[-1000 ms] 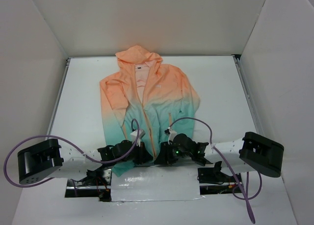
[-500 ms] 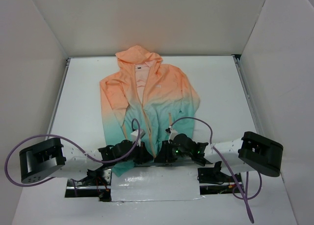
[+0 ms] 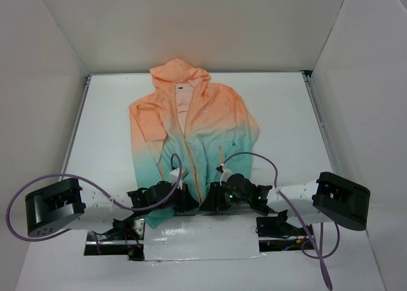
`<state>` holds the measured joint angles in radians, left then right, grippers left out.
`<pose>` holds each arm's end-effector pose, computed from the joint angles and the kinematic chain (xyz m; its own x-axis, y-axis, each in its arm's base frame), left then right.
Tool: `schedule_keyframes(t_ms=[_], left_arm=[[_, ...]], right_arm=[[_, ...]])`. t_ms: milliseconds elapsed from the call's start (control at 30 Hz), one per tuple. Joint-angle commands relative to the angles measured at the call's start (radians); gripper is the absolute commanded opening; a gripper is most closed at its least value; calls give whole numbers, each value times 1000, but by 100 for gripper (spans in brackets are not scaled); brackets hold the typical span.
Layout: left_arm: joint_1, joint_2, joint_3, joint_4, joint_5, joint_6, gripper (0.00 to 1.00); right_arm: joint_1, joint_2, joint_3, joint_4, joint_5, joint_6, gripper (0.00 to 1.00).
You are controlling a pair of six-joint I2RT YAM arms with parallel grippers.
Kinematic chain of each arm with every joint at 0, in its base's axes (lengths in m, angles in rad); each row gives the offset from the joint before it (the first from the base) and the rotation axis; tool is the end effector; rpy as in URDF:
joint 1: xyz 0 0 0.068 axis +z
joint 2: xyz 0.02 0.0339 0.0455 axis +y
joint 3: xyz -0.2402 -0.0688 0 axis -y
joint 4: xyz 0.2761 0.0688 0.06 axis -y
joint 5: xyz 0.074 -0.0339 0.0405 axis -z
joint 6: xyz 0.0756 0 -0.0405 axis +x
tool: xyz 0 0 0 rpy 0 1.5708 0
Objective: Zip up the jacket
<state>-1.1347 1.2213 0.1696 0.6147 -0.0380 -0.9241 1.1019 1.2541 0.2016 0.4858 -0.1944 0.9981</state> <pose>0.1134 -0.2365 0.0659 -0.8190 -0.1306 -0.5588 0.3943 0.5793 -0.7134 0.1041 0.2377 0.0521 -0.9290 -0.0091 -0.3700 -0.3103 0.5640 0.7653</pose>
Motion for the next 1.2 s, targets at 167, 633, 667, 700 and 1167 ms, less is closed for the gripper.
schedule_keyframes(t_ms=[167, 633, 667, 700, 1167], left_arm=[[0, 26, 10, 76, 29, -21, 0], [0, 61, 28, 122, 61, -35, 0], [0, 69, 31, 122, 62, -35, 0], [0, 70, 36, 123, 66, -33, 0], [0, 67, 36, 129, 58, -38, 0]], right_arm=[[7, 33, 9, 25, 0, 23, 44], [4, 41, -10, 86, -33, 36, 34], [6, 36, -11, 83, -31, 34, 33], [6, 31, -13, 85, -30, 36, 32], [6, 10, -13, 30, -25, 48, 38]])
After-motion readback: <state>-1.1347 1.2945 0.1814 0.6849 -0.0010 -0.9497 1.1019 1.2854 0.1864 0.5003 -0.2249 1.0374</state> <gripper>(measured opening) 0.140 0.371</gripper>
